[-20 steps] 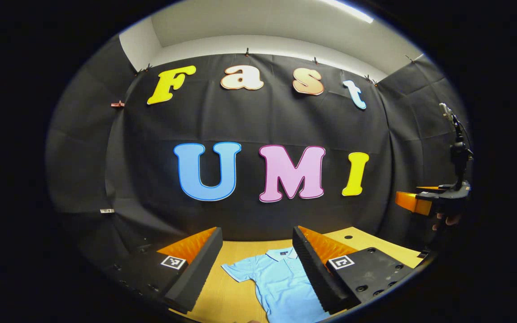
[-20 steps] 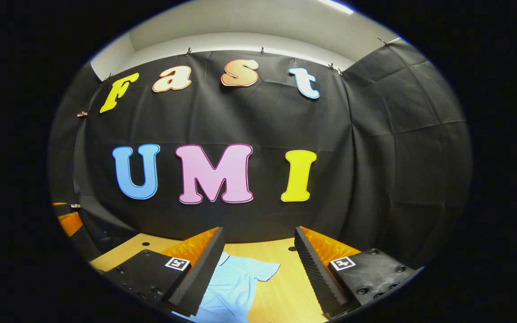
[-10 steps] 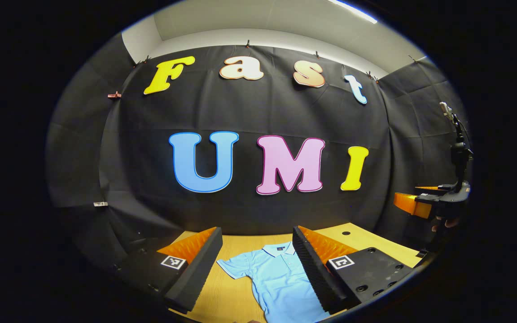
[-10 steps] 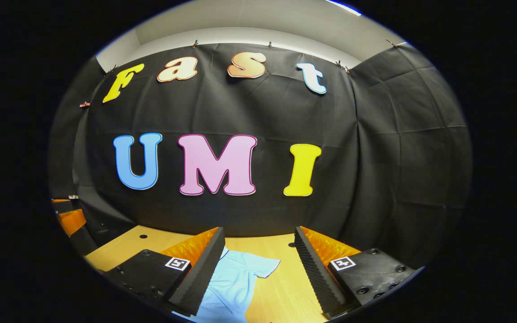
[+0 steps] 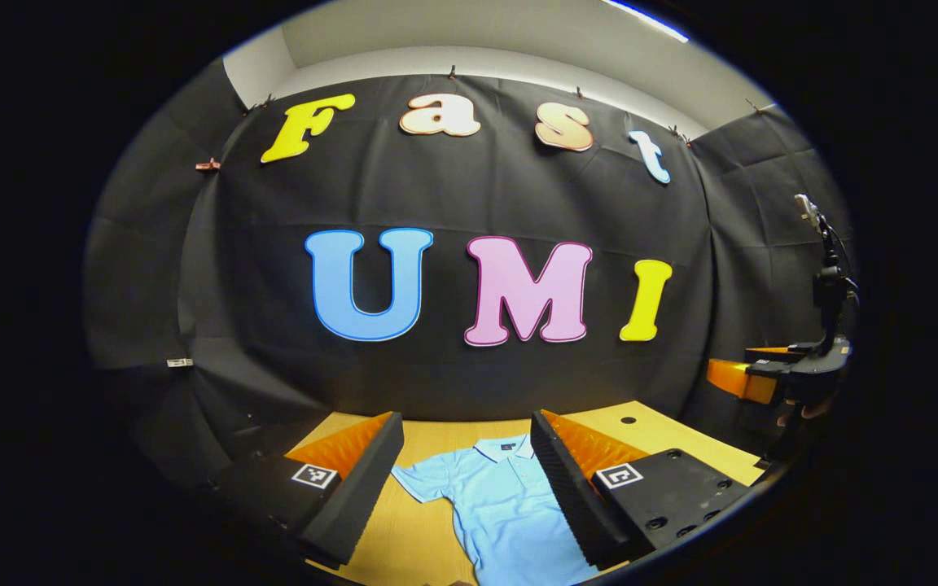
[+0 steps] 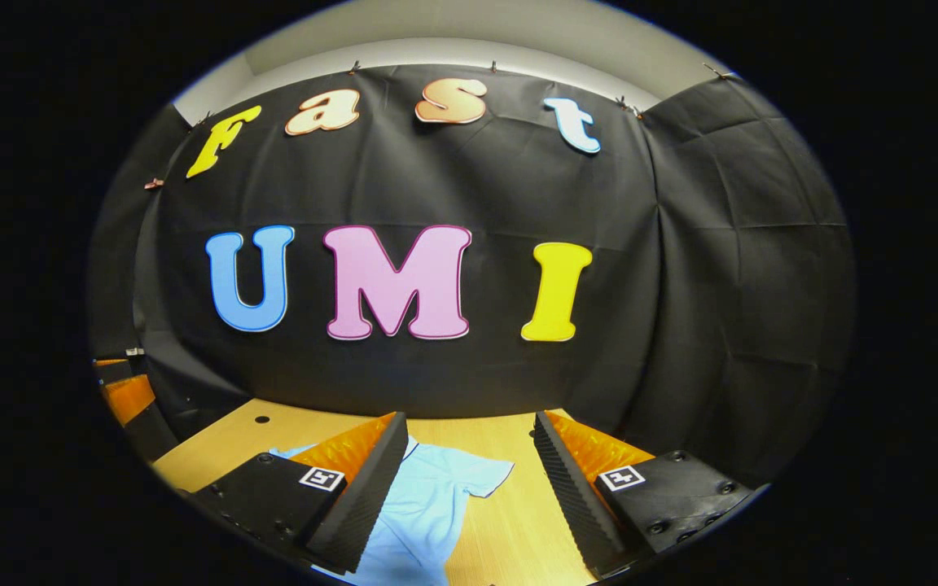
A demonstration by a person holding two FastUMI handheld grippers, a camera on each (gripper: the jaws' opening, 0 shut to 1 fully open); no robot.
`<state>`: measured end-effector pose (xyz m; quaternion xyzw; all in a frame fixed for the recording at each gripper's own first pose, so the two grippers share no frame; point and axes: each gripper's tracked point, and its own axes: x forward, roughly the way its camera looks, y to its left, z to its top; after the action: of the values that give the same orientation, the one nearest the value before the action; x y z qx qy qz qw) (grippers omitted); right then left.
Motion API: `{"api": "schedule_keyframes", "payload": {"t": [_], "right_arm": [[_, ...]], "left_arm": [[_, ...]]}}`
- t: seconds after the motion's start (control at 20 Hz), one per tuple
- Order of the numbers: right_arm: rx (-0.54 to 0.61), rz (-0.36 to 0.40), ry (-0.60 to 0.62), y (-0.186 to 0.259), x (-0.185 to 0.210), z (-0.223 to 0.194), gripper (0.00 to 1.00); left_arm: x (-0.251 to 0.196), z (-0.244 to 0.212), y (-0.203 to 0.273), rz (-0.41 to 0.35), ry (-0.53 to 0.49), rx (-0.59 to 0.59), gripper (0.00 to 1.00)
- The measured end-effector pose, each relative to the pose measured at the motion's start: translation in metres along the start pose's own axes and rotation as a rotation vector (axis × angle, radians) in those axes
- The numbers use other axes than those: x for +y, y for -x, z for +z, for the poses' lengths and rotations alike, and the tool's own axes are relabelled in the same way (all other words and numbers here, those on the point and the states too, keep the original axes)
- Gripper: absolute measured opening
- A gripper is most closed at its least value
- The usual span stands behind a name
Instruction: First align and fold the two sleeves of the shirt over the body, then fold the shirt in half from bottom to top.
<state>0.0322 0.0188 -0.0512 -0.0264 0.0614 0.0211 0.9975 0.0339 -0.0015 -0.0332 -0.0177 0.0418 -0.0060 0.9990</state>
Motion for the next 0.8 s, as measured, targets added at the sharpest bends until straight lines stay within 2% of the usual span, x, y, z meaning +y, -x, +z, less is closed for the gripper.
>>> {"api": "schedule_keyframes", "payload": {"t": [0.3, 0.55, 0.8], "right_arm": [[0.031, 0.044, 0.022, -0.033, 0.007, -0.022, 0.97], [0.076, 0.113, 0.022, -0.076, 0.012, -0.051, 0.97], [0.191, 0.097, 0.033, -0.135, -0.007, -0.096, 0.98]], "left_arm": [[-0.003, -0.021, -0.013, 0.036, 0.011, 0.032, 0.99], [-0.007, -0.041, -0.036, 0.070, 0.018, 0.069, 0.99], [-0.010, -0.056, -0.063, 0.103, 0.058, 0.100, 1.00]]}}
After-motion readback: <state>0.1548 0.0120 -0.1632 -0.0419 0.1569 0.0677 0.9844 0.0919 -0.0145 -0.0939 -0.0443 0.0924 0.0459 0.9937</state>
